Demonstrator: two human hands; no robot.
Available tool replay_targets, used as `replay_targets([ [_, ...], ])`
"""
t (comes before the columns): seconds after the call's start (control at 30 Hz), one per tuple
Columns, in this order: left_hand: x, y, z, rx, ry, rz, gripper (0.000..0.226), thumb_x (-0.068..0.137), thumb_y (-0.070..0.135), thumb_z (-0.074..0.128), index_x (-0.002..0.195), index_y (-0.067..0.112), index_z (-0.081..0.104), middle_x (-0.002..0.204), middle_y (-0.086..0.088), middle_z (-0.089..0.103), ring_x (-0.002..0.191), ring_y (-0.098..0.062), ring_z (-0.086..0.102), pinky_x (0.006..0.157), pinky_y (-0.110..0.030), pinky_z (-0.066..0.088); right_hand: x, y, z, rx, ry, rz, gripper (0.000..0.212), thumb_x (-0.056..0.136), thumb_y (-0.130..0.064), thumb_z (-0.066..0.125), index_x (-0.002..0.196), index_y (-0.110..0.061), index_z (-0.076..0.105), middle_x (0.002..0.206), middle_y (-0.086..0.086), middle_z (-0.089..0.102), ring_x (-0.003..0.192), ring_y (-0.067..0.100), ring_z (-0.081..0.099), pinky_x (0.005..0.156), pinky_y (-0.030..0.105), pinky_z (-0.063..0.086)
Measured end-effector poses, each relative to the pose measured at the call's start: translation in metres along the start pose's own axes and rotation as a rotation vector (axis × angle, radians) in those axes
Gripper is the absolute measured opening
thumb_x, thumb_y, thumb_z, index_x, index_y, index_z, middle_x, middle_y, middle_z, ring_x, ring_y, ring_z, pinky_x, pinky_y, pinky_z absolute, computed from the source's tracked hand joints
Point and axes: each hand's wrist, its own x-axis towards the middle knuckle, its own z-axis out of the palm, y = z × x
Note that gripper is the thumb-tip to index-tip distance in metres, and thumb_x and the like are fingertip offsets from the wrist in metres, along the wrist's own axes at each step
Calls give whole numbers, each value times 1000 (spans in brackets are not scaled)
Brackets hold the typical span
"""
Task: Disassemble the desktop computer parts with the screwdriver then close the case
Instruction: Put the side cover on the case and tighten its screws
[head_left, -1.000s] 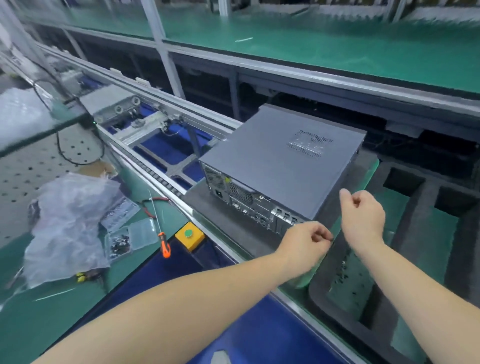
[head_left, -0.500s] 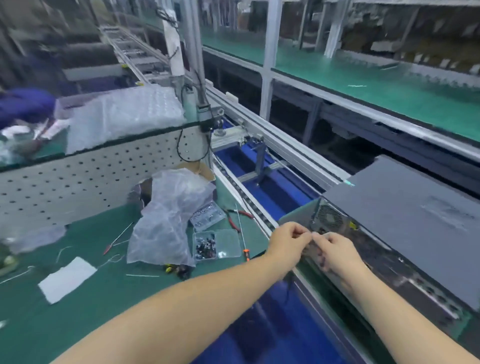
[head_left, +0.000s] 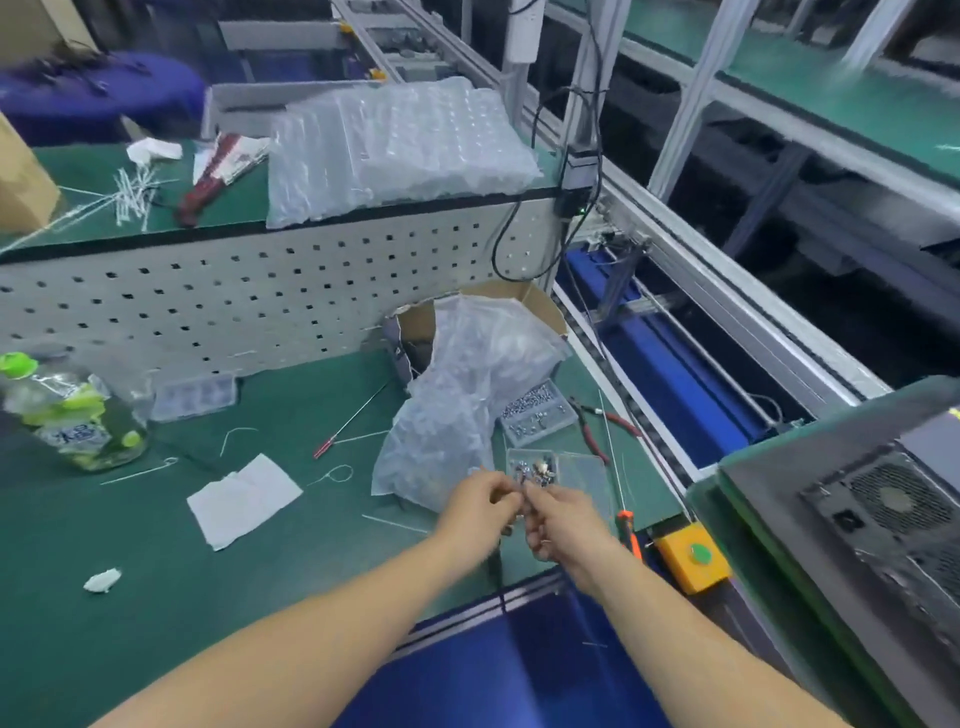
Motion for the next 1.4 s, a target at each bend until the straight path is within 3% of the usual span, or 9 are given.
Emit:
replay_targets([
  [0.2,-13,-57,-20,-170,118,-128,15,95,3,64,85,14,66,68,1,71,61,-15,62,61,-31,55,21,25,40,-114,-82,57,40,106,-35,58,72,-14,60,54,2,55,42,16,46,42,24,32],
  [0.3,-17,-86,-42,-92,226,-231,14,94,9,65,83,17,65,69,-2,67,60,-18,58,65,-43,56,36,35,64,-598,-27,-102,45,107,-35,54,69,-13,63,68,13,66,62,26,62,58,36,44],
  [0.37,-18,-100,-60,22,286,-301,12,93,15,65,82,20,65,68,4,66,60,-16,60,64,-39,54,42,42,80,-988,19,-216,35,107,-34,53,89,-11,73,94,17,74,90,32,68,72,36,46],
  [0.47,-14,-113,-81,194,344,-350,12,92,23,64,79,24,63,75,7,68,76,-19,66,64,-31,46,54,45,94,-1216,54,-262,27,106,-28,50,120,-11,66,113,15,73,107,35,67,80,37,50],
  [0.57,-2,-123,-89,288,380,-374,11,94,24,61,84,23,67,81,5,68,85,-23,65,66,-30,44,69,47,105,-1344,86,-273,25,106,-21,49,124,-6,59,111,13,73,103,34,70,71,36,46],
  [0.7,4,-134,-86,275,423,-364,20,102,28,55,117,20,64,98,-3,71,86,-22,65,69,-29,45,85,48,118,-1451,135,-269,30,106,-33,52,122,-10,62,115,10,74,110,32,69,72,35,44],
  [0.9,-13,-113,-78,230,525,-168,24,107,20,36,116,22,59,112,2,65,102,-22,60,87,-37,48,83,29,121,-1361,24,-180,33,92,-43,55,105,-17,71,104,7,73,91,29,59,71,32,40],
  [1.1,35,-9,-11,170,430,200,26,105,11,45,119,12,67,119,-5,64,107,-18,57,90,-24,38,46,-58,3,-1092,-185,36,33,97,-36,53,81,-8,62,62,8,64,47,25,56,43,23,44],
  [1.4,45,124,174,15,49,211,22,100,5,48,102,5,70,88,-11,74,86,-27,72,83,-30,54,-99,-56,-244,-920,172,198,39,104,-28,33,80,-6,54,53,9,61,38,24,56,35,20,40],
])
